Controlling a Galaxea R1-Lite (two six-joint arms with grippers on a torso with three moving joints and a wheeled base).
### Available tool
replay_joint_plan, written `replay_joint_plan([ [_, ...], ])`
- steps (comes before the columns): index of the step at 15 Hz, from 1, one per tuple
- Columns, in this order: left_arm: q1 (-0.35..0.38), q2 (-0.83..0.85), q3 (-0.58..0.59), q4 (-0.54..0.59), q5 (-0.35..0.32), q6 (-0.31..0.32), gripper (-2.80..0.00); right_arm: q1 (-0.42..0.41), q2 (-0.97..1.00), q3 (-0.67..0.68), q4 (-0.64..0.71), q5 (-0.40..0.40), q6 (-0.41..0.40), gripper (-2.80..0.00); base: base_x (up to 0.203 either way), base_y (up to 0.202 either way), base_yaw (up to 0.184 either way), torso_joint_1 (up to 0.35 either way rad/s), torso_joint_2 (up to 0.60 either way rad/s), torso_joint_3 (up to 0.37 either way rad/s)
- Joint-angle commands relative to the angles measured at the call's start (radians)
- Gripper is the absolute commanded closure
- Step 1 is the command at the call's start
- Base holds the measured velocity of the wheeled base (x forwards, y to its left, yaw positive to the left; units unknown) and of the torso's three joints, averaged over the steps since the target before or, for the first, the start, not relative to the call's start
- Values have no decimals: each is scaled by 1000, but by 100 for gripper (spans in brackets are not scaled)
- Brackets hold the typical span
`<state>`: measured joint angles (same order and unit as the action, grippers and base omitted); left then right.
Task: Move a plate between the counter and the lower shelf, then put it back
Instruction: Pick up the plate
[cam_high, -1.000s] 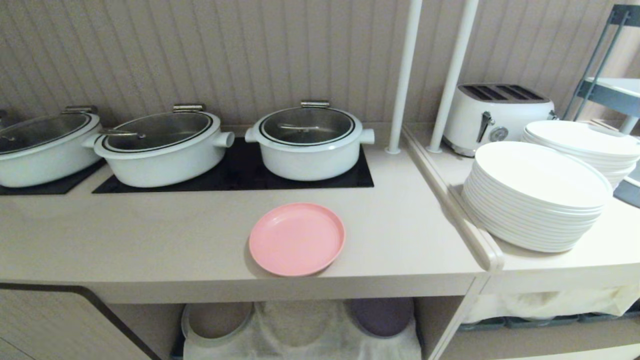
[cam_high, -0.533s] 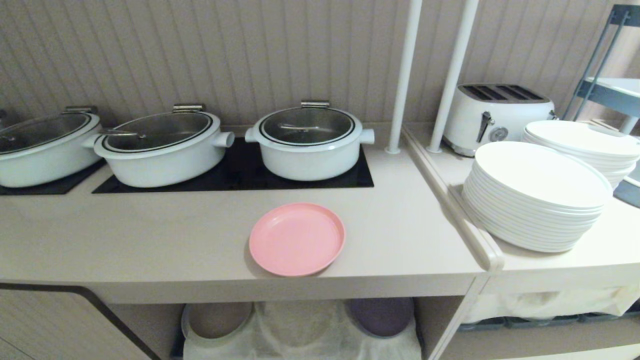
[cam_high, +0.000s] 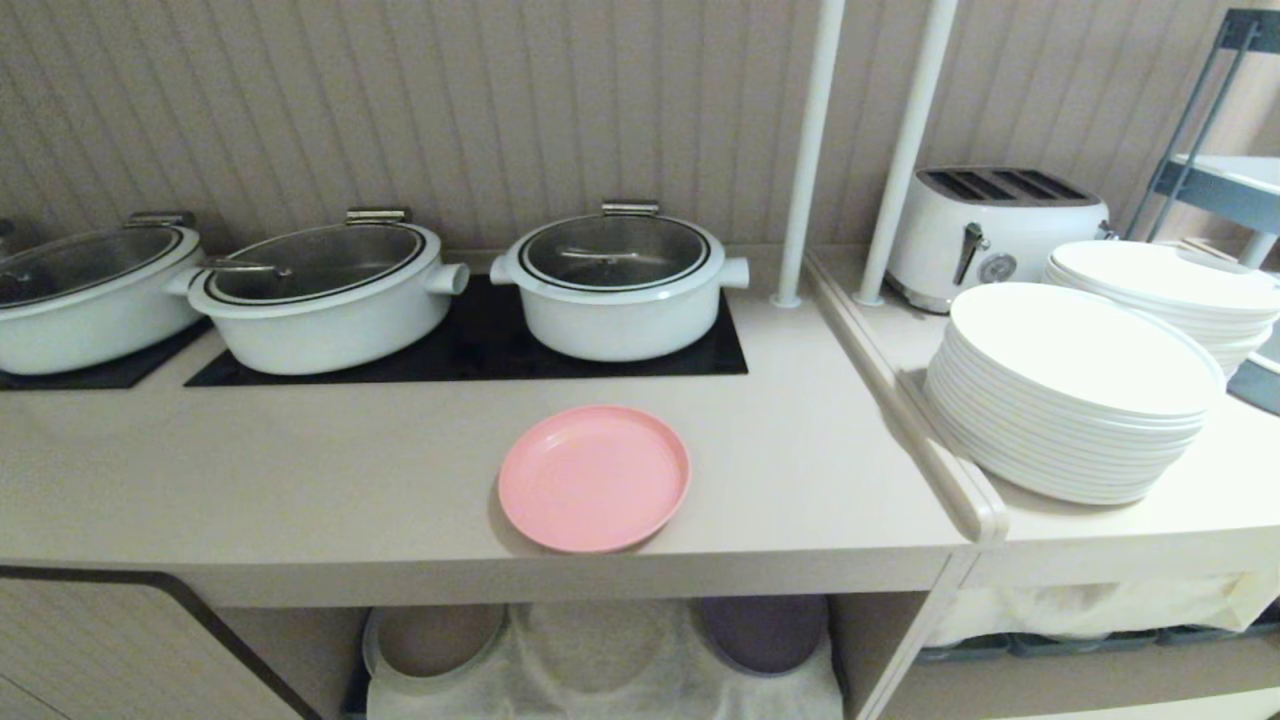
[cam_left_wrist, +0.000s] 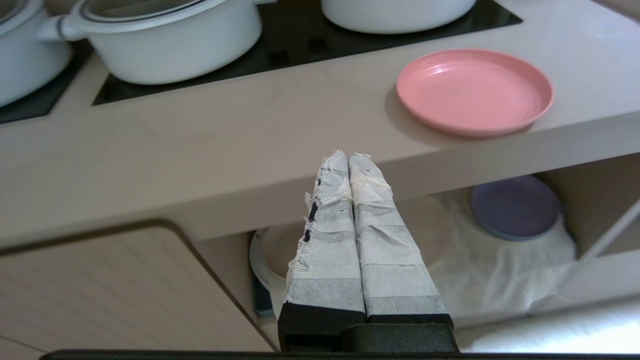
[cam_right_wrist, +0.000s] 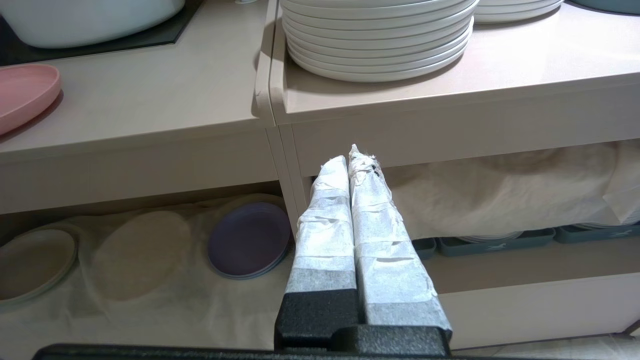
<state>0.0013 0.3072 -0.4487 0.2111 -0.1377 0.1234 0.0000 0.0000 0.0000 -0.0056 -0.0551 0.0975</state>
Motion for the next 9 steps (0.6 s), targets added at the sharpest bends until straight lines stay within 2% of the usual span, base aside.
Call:
replay_joint_plan([
  [1, 0, 179, -75, 3, -8, 0, 0, 0, 0, 0, -1, 0, 1, 0, 0, 0, 0, 0, 0, 0],
  [5, -18, 438, -261, 42, -31, -2, 0, 0, 0, 0, -1, 0, 1, 0, 0, 0, 0, 0, 0, 0],
  [8, -101, 593, -380, 139, -48, -12, 0, 0, 0, 0, -1, 0, 1, 0, 0, 0, 0, 0, 0, 0],
  [9, -129, 651, -417, 154, -48, -35, 0, 0, 0, 0, -1, 0, 1, 0, 0, 0, 0, 0, 0, 0],
])
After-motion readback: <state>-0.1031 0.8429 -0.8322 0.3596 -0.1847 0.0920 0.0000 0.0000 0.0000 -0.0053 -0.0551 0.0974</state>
